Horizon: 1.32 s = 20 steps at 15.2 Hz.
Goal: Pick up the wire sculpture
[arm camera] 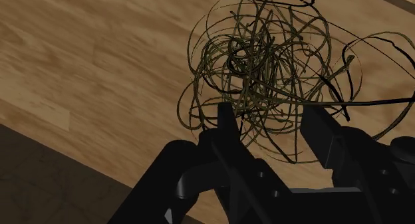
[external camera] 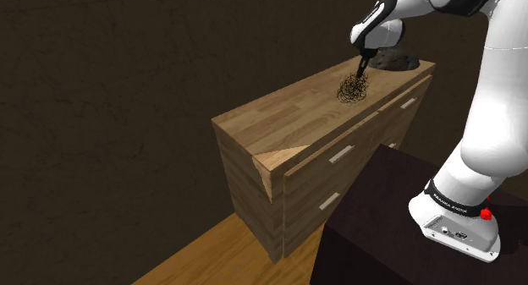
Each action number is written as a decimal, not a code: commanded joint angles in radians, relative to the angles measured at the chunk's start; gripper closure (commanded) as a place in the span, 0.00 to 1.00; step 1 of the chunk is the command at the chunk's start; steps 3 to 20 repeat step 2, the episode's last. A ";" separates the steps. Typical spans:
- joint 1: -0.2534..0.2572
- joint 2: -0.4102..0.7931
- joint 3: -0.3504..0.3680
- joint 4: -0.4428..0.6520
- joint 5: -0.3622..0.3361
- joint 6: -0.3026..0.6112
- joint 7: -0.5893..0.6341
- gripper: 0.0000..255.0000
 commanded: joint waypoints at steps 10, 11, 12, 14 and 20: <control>0.005 -0.012 -0.007 0.003 -0.011 -0.010 0.006 1.00; 0.005 -0.012 -0.007 0.003 -0.011 -0.010 0.006 1.00; 0.005 -0.012 -0.007 0.003 -0.011 -0.010 0.006 1.00; 0.005 -0.012 -0.007 0.003 -0.011 -0.010 0.006 1.00; 0.005 -0.012 -0.007 0.003 -0.011 -0.010 0.006 1.00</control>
